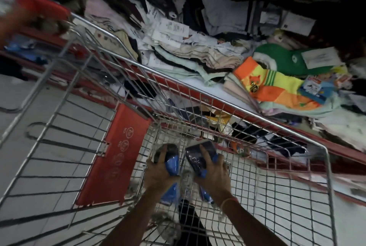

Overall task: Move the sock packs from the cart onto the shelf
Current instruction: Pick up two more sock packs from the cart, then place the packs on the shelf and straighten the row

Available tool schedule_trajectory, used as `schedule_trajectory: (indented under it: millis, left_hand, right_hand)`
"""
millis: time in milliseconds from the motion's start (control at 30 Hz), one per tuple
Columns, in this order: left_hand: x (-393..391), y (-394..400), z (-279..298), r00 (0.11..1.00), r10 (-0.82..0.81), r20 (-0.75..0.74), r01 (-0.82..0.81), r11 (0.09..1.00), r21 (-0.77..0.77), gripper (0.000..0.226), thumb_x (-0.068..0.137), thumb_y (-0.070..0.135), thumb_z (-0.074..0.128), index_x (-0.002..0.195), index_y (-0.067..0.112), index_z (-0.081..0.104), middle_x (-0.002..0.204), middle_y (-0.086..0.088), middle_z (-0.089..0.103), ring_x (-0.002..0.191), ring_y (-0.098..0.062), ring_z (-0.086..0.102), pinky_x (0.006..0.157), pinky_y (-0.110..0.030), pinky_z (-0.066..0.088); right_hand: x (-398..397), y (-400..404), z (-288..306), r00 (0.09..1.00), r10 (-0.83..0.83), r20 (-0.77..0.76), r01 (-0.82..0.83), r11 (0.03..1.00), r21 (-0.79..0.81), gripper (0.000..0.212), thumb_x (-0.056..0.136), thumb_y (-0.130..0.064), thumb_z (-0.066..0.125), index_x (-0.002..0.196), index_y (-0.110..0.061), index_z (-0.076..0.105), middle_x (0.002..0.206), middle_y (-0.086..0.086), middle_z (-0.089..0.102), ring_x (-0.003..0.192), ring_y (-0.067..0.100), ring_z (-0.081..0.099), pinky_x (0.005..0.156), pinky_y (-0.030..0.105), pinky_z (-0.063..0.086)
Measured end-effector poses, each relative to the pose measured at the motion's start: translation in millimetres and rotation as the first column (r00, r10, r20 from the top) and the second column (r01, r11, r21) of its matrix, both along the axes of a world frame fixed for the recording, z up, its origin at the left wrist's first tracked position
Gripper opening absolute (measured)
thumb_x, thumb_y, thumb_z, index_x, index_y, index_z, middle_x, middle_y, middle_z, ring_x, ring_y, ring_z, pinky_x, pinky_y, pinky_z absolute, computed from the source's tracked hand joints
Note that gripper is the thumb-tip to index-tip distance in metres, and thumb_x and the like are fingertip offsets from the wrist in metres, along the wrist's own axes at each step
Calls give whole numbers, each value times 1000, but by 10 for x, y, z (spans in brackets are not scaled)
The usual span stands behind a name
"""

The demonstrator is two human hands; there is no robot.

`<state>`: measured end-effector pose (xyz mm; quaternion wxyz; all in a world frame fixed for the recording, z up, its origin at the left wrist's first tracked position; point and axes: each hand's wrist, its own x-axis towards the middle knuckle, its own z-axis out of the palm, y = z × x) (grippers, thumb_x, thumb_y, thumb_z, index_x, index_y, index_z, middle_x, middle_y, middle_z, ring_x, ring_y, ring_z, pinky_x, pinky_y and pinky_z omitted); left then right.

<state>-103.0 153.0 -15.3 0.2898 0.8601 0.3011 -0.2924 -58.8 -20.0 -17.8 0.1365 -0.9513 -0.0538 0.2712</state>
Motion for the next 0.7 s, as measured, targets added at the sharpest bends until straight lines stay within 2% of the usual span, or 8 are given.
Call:
schedule_trajectory:
  millis: [133, 200, 300, 400, 533, 633, 700]
  left_hand:
    - [-34, 19, 518, 985, 4, 170, -3, 1000, -6, 116, 61, 48, 81, 146, 43, 2, 124, -20, 45, 99, -38, 59, 81, -38, 54]
    - [-36, -10, 811, 969, 1, 249, -1, 1000, -2, 110, 67, 44, 79, 147, 39, 4, 120, -16, 50, 92, -33, 62, 74, -33, 52]
    - [-37, -96, 1258, 937, -40, 346, 38, 999, 11, 104, 74, 39, 75, 148, 37, 1, 110, -8, 52, 83, -26, 60, 63, -26, 43]
    - [-8, -155, 1547, 891, -30, 453, 18, 999, 31, 106, 69, 45, 76, 146, 45, 3, 127, -14, 45, 94, -31, 61, 65, -29, 48]
    - [121, -229, 1956, 821, -80, 565, 29, 995, 98, 106, 66, 54, 74, 143, 52, 1, 136, -17, 39, 96, -33, 62, 62, -27, 46]
    - [263, -262, 2290, 743, -94, 663, 18, 993, 120, 106, 67, 57, 72, 142, 52, -2, 127, -13, 43, 80, -27, 60, 57, -25, 45]
    - [395, -291, 2533, 688, -86, 721, -3, 993, 122, 106, 67, 59, 72, 141, 54, -4, 124, -12, 44, 79, -28, 61, 57, -27, 46]
  right_hand:
    - [-125, -116, 398, 992, -70, 107, 58, 992, 110, 107, 71, -52, 75, 141, -55, -5, 149, 23, 17, 128, 43, 43, 94, 49, 54]
    - [-174, -159, 615, 978, -112, 175, 82, 982, 171, 109, 72, -51, 75, 138, -61, -11, 148, 25, 21, 126, 44, 46, 91, 50, 56]
    - [-216, -227, 1041, 948, -171, 269, 95, 957, 274, 106, 74, -48, 75, 134, -67, -9, 149, 22, 21, 126, 43, 46, 91, 47, 56]
    - [-221, -287, 1426, 913, -217, 345, 101, 940, 326, 107, 72, -47, 77, 132, -70, -8, 151, 19, 19, 126, 41, 47, 88, 42, 57]
    - [-111, -384, 1917, 840, -267, 473, 61, 912, 406, 104, 72, -45, 78, 139, -64, 1, 143, 19, 29, 99, 37, 61, 70, 30, 56]
    - [29, -440, 2310, 767, -301, 566, 31, 899, 436, 102, 73, -45, 78, 140, -61, 3, 138, 17, 32, 79, 28, 59, 57, 15, 42]
    - [138, -468, 2577, 714, -321, 622, 10, 894, 449, 101, 73, -47, 77, 140, -61, 3, 141, 15, 31, 83, 31, 61, 55, 14, 41]
